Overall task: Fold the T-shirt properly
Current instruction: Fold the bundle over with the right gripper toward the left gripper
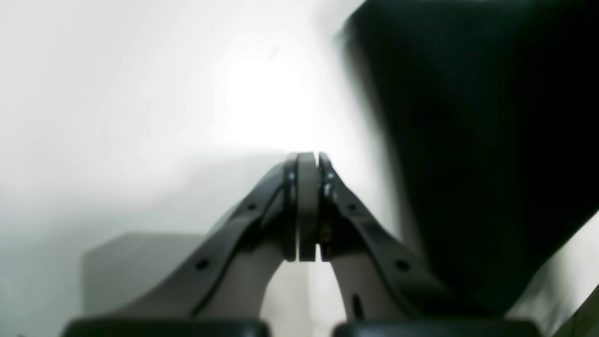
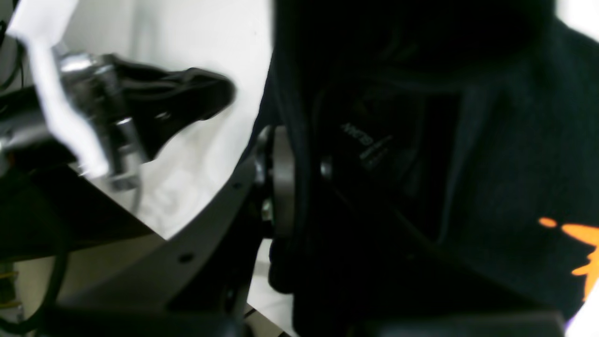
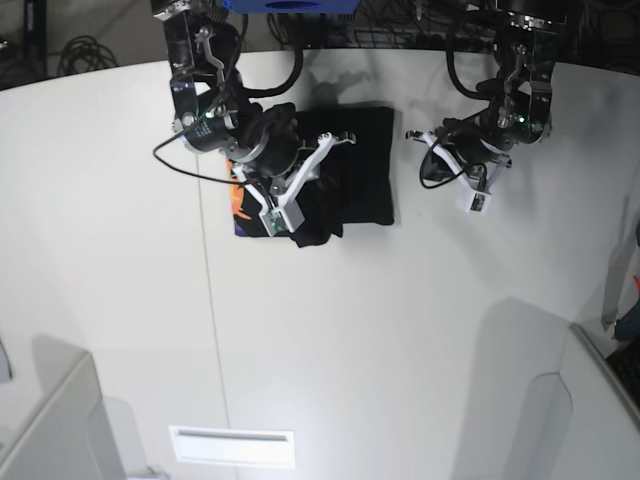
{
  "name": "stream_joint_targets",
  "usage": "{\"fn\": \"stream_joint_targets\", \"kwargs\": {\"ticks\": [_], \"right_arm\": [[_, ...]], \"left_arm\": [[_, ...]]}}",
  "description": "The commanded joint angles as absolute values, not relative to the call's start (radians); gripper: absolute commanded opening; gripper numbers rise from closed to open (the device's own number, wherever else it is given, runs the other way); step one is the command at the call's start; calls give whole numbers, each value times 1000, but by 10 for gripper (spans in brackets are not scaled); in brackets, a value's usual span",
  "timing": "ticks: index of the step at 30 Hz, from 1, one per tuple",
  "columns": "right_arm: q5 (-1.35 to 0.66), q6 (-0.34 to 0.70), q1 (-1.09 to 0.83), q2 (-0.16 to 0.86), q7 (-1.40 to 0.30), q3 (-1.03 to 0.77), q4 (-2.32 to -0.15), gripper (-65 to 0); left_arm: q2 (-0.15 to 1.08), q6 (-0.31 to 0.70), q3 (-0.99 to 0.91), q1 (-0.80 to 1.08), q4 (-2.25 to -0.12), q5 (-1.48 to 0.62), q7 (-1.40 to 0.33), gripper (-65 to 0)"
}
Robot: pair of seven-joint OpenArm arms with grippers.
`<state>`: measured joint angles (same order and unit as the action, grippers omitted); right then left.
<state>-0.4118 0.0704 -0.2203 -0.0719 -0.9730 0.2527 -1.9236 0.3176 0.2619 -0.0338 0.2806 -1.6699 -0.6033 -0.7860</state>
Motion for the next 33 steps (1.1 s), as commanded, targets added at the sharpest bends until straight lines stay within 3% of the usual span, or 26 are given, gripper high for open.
{"fn": "stream_joint_targets", "kwargs": {"ticks": [1,11,28,31,33], "right_arm": [[-424,74,-211,-82,-957,255,-1931,-650],[-426,70,-196,-84,-929,255,-1867,-650],[-429,70,-182,-107,-937,255,-1802,-650],[-429,70,-182,-107,-935,255,-1804,-455],[-429,70,-182,-107,-934,255,-1805,-366]], "left_arm": [[341,268,-42,300,-1705,-618,-776,-650],[367,272,-292,452,-1758,-618,-776,-650],[383,272,-303,449,-1755,-618,-776,-650],[384,272,-311,449,-1755,-618,-776,-650],[386,272,-312,449,-1755,-618,-776,-650]]}}
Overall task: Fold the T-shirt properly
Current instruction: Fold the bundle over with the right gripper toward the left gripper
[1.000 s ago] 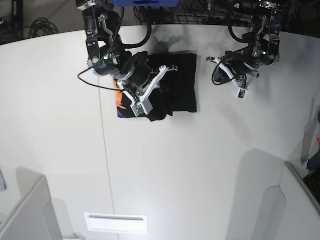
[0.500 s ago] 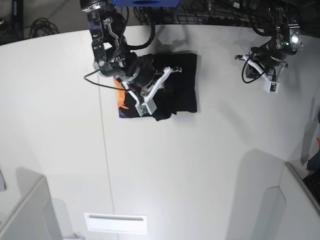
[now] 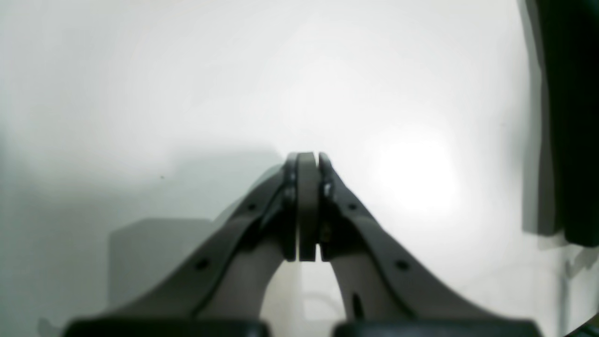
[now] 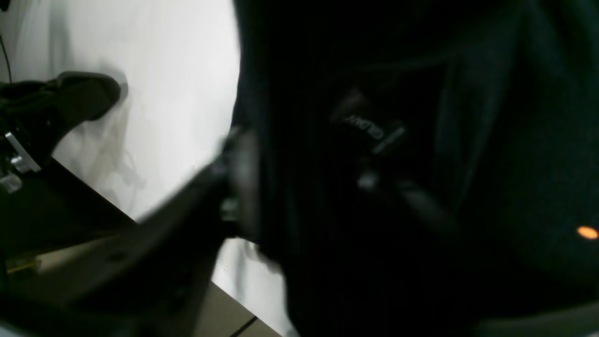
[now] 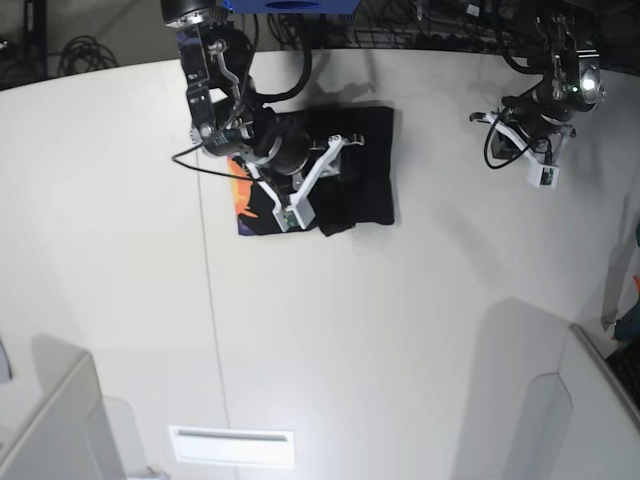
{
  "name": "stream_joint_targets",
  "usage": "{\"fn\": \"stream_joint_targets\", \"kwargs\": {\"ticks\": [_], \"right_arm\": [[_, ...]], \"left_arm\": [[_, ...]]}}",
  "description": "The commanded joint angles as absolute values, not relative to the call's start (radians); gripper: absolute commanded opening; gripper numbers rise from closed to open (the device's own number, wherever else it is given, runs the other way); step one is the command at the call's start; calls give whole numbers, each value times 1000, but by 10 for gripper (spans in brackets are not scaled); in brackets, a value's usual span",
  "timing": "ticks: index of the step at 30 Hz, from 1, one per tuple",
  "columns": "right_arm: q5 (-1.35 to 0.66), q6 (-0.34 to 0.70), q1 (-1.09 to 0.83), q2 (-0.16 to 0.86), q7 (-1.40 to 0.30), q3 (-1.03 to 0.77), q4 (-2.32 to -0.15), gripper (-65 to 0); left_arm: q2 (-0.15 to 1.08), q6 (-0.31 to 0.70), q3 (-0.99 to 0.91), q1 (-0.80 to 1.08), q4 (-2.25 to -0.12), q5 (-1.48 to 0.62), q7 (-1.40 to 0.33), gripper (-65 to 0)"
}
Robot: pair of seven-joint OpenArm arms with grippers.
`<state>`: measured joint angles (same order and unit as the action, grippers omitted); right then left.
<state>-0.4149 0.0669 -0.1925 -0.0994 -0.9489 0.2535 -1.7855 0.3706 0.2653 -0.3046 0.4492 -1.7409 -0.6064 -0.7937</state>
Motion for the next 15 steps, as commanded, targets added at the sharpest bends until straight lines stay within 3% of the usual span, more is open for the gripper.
{"fn": "stream_joint_targets", "kwargs": {"ticks": [1,12,15], "right_arm": [[-429,70,-182,-107,-935,255,-1808,-348],[-423,70,-122,-96,-961,415,-1802,-344],[-423,70,-73,-96,-1007,499,-1801,-344]], "left_arm": [[386,272,-312,449,-1755,-618,-776,-650],[387,272,-349,438,-1755,-618,-779,-650],[383,272,-414,412,-1756,-619,-854,-650]]}}
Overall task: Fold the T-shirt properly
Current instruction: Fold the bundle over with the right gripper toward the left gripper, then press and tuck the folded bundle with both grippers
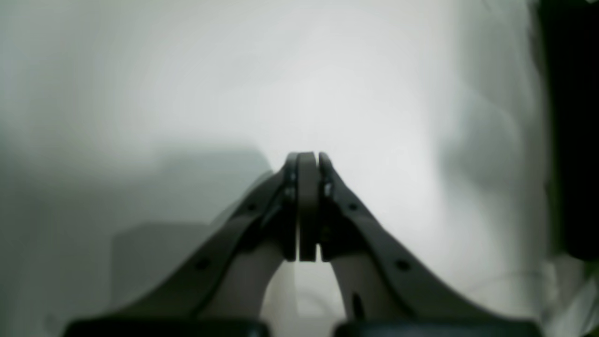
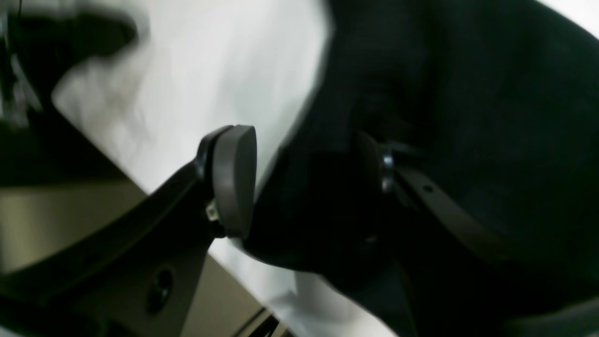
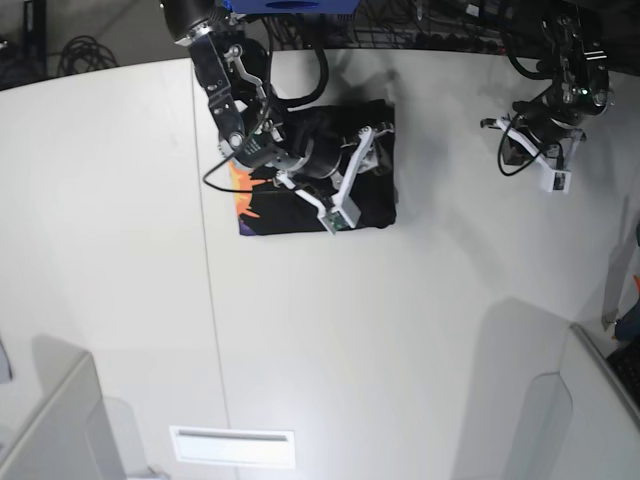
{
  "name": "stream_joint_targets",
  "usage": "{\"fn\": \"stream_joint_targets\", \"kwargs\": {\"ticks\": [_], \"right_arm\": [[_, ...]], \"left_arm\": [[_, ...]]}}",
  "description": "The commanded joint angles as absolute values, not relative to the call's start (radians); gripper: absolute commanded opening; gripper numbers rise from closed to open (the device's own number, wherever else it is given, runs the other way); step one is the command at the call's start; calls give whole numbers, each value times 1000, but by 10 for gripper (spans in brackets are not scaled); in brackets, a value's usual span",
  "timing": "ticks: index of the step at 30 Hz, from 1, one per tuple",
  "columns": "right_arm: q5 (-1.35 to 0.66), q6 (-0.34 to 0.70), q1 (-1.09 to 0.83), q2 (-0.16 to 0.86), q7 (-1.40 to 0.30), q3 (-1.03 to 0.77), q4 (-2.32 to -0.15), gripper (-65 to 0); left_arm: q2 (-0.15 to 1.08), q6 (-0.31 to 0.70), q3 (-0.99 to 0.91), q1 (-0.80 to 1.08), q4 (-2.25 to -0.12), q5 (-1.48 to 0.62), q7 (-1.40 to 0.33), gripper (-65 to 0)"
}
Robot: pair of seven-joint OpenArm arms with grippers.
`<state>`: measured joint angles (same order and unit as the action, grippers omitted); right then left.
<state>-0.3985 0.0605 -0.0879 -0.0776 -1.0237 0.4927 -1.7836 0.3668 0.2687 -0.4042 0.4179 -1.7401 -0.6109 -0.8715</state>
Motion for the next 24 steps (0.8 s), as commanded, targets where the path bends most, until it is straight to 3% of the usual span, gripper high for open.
{"fn": "stream_joint_targets", "kwargs": {"ticks": [1,4,7,9,12,16,17,20,22,24], "right_arm": [[-423,70,-54,-96,-1023,527,-1801,-344],[-423,70,-2,-102,-1075,604,-1810,-344],[-421,68,25,-91,-1084,615,-1886,-353],[-421,68,24,-51,-1084,545,-1966,-425],[-429,68,-7,-13,-1084,386,-2011,-650],[-429,79,-85,-12,-1066,166,-2011,-650],[-429,81,-105,-10,-1044,137,-2011,-650],[-429,82,-157,31,-963,105,-2009,-650],[-429,101,-182,62,-920,119,-2006,-650],[-429,107,-202,76,-892,125,-2005,-650]], "left_arm": [[383,272,-432,395,-1756,-619,-883,-650],[380,278,-479,354,-1759,-619,-966,-650],[377,378,-464,341,-1776,-621,-1007,-650],[354,466,-443,349,-1816,-621,-1023,-650],[265,568,-472,369,-1905,-630,-1066,-650],[163,613,-587,374,-1943,-780,-1142,-650],[151,613,-604,372,-1928,-831,-1150,-587],[147,611,-593,371,-1871,-972,-1152,-219],[145,610,-559,354,-1833,-1020,-1150,-38],[142,610,-512,321,-1782,-1026,-1150,0]]}}
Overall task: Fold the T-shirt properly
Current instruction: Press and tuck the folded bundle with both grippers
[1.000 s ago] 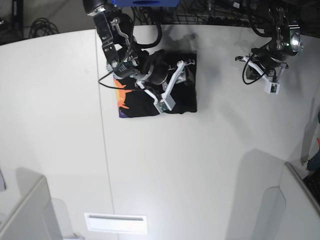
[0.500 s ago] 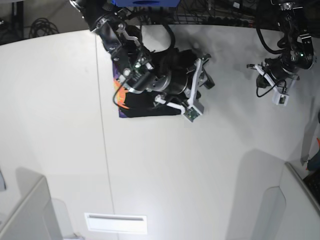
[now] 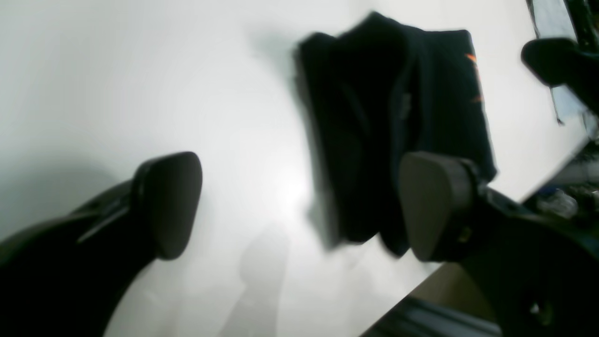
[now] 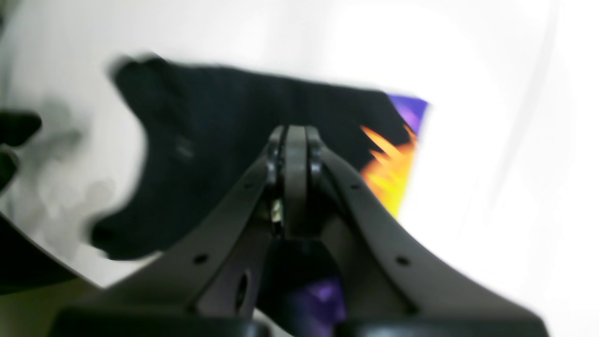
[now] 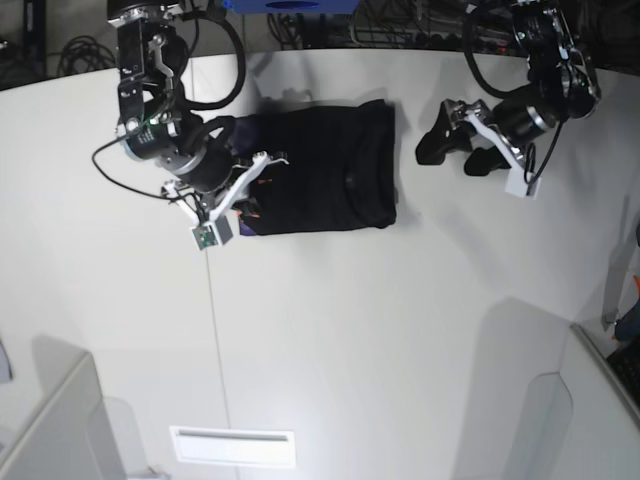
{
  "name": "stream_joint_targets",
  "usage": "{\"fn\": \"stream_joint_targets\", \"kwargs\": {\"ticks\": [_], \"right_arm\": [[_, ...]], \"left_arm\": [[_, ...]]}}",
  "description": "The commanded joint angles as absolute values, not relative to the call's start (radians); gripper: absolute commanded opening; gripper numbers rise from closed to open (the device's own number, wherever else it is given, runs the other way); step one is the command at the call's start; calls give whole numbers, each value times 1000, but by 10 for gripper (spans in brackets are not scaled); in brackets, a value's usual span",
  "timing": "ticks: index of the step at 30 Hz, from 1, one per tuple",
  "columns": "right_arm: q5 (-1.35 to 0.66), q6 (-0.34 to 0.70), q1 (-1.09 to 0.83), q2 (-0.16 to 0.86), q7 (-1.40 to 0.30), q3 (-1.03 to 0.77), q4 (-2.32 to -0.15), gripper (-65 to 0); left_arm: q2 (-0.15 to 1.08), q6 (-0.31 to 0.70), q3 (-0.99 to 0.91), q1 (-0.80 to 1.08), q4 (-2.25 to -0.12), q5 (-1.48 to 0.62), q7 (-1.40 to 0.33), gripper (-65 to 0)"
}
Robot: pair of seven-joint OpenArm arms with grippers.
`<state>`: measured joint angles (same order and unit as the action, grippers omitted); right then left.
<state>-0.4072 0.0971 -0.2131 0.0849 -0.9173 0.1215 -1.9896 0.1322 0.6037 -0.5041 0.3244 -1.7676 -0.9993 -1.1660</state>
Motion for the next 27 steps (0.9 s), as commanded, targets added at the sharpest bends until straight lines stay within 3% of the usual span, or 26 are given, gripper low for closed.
{"fn": "stream_joint_targets", "kwargs": {"ticks": [1,12,19,23,24,27], "right_arm": [[-429,107,-211,77,-888,120,-2003,-650],[-423,107,-226,105,-891,119,-2003,-650],[-424,107,-232,105,-888,119,-2003,-650],[-427,107,-232,105,-886,119,-2003,-650],[-427,107,-232,105,-885,119,-2003,-650],[-427,107,-234,105,-883,117,-2003,-650]], "left_arm": [[134,610,-487,303,-1750,-1026,-1150,0],[59,607,-343,173,-1575,-1024,-1148,0],[24,440,-329,156,-1569,-954,-1147,0],[13,429,-298,145,-1569,-848,-1148,0],[13,429,-275,143,-1569,-816,-1148,-18],[10,429,-225,143,-1569,-753,-1148,-189]]}}
